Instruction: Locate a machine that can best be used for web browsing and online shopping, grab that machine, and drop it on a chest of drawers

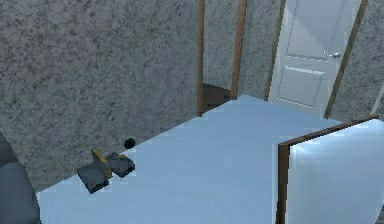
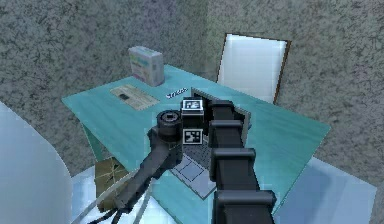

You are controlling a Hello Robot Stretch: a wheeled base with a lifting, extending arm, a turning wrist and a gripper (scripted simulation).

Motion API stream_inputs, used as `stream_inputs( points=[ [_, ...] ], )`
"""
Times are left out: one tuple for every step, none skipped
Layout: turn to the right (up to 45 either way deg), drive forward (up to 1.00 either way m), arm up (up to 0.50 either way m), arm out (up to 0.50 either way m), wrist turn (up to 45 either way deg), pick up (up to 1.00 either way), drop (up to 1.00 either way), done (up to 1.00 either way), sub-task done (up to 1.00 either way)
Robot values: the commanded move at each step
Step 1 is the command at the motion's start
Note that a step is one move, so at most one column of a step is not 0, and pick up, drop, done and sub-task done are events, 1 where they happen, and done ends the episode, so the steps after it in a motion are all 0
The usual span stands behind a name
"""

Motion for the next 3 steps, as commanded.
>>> stream_inputs(
  points=[
    [0.0,0.0,0.0,0.0,45.0,0.0,0.0,0.0,0.0],
    [0.0,0.0,0.0,0.0,45.0,0.0,0.0,0.0,0.0],
    [0.0,0.0,0.0,0.0,45.0,0.0,0.0,0.0,0.0]
  ],
)
